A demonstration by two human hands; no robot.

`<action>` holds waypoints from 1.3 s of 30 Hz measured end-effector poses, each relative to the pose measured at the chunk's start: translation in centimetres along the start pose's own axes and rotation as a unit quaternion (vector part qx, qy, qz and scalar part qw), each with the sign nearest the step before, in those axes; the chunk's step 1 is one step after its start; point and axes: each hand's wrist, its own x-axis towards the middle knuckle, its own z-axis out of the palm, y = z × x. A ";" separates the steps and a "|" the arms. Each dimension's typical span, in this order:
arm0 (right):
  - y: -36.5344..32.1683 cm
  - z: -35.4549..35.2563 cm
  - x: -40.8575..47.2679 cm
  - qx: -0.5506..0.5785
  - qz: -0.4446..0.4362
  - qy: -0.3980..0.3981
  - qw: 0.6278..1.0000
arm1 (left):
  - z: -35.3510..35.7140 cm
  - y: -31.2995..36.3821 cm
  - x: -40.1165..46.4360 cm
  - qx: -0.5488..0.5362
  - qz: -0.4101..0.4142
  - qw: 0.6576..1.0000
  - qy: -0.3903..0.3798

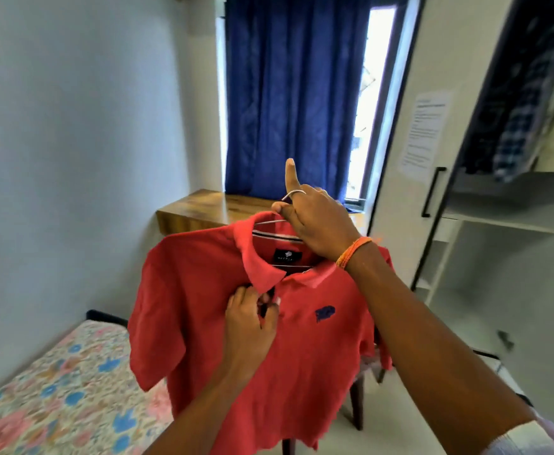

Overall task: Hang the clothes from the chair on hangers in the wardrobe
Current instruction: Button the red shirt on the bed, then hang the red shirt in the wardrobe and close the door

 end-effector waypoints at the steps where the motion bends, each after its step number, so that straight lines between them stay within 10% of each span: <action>1: 2.5 -1.1 -0.9 0.008 0.015 -0.008 1.000 | 1.3 2.4 0.0 -0.015 0.027 0.999 0.010; 6: 12.8 -5.9 -3.7 -0.014 0.062 0.019 0.998 | 5.5 14.0 2.9 -0.024 0.246 0.961 0.128; 9: 17.4 -8.2 -5.1 -0.036 0.077 0.018 0.996 | 8.4 18.9 7.1 0.030 0.244 0.954 0.171; 16: 28.3 -11.9 -7.4 -0.074 0.126 0.016 0.989 | 19.9 25.9 13.9 0.020 0.154 0.978 -0.136; 24: 43.1 -13.0 -9.4 0.028 0.101 0.071 0.992 | 33.5 29.8 15.6 -0.170 0.176 0.959 -0.142; 28: 49.6 -14.2 -10.7 0.121 0.168 0.247 0.947 | 40.3 31.5 17.8 -0.156 0.228 0.953 -0.124; 39: 66.9 -15.4 -13.5 -0.236 0.313 0.277 0.877 | 54.6 38.4 24.7 -0.136 0.350 0.927 -0.017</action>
